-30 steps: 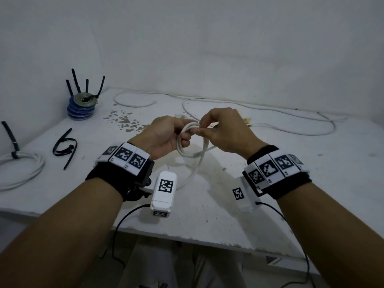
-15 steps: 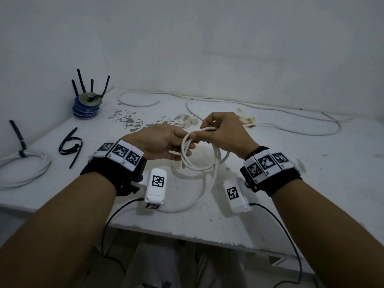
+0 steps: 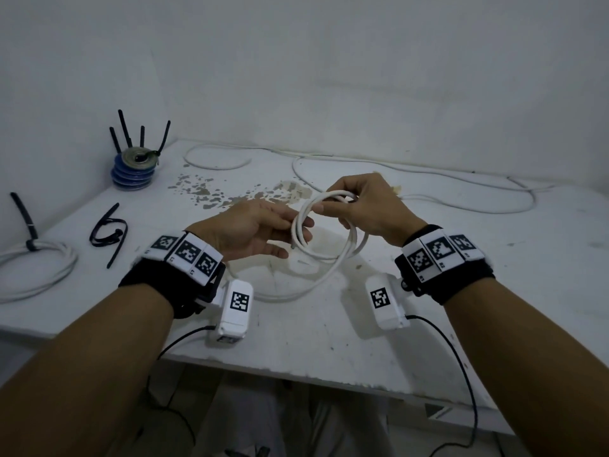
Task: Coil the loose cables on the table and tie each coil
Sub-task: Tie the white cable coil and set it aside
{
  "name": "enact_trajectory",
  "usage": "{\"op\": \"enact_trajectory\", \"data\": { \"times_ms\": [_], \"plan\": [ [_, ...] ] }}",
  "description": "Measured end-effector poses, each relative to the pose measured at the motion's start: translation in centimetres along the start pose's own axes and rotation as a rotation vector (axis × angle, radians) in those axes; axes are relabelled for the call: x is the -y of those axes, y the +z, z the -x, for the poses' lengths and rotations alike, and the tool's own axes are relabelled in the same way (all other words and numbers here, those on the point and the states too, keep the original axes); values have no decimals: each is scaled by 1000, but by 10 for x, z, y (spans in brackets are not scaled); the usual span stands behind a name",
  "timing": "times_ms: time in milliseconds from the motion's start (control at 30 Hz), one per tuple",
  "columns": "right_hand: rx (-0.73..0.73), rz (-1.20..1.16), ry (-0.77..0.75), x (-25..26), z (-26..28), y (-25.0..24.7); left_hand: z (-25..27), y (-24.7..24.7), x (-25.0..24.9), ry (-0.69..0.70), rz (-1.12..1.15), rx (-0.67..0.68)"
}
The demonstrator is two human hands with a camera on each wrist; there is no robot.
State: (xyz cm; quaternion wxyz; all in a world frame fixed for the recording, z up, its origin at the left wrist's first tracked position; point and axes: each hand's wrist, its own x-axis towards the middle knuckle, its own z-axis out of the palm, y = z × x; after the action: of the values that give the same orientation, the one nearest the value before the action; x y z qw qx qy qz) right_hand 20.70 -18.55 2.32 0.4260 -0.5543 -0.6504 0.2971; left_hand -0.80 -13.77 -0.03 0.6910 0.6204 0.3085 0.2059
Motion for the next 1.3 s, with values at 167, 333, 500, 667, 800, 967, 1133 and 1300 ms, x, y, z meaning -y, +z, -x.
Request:
{"op": "enact_trajectory", "data": {
  "times_ms": [167, 333, 500, 667, 800, 967, 1133, 1300],
  "plan": [
    [57, 153, -43, -2, 0, -6, -4, 1, 2, 107, -160, -156],
    [-23, 138, 21, -4, -1, -20, -12, -10, 1, 147, -246, -538],
    [-79, -27, 94, -9, -1, -24, -17, -27, -4, 161, -189, -778],
    [-112, -347, 126, -5, -3, -6, -12, -26, -8, 78, -510, -714],
    [-139, -349, 127, -4, -7, 1, -6, 2, -9, 107, -430, -371],
    [-163, -259, 94, -3, -4, 10, -19, 25, -19, 176, -91, -363],
    [30, -241, 226, -3, 4, 6, -22, 20, -19, 183, 32, -379],
    [114, -267, 308, -3, 8, 11, -21, 19, -11, 178, 108, -395]
  ]
}}
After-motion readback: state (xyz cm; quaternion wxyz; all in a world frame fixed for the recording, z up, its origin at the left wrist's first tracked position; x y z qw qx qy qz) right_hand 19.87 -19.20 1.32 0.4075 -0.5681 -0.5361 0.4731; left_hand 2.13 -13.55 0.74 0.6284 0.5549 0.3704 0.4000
